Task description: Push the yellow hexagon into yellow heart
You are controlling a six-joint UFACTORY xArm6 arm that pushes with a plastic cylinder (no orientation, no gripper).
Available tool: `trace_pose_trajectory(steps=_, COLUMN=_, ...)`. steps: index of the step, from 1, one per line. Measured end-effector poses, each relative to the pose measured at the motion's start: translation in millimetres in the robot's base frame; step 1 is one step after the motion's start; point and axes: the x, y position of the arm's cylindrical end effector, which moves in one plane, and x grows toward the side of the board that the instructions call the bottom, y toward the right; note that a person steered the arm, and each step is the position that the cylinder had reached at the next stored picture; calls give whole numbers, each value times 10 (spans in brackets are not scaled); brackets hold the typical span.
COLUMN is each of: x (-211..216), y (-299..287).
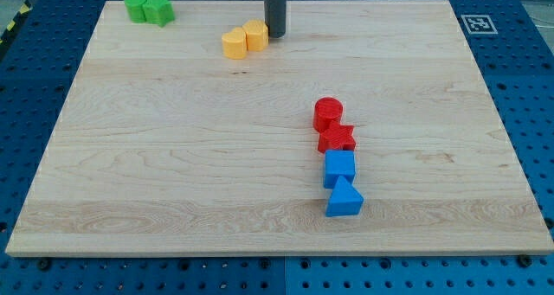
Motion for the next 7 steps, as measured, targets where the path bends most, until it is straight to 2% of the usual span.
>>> trace_pose_trajectory(steps=7, x=-33, y=-346)
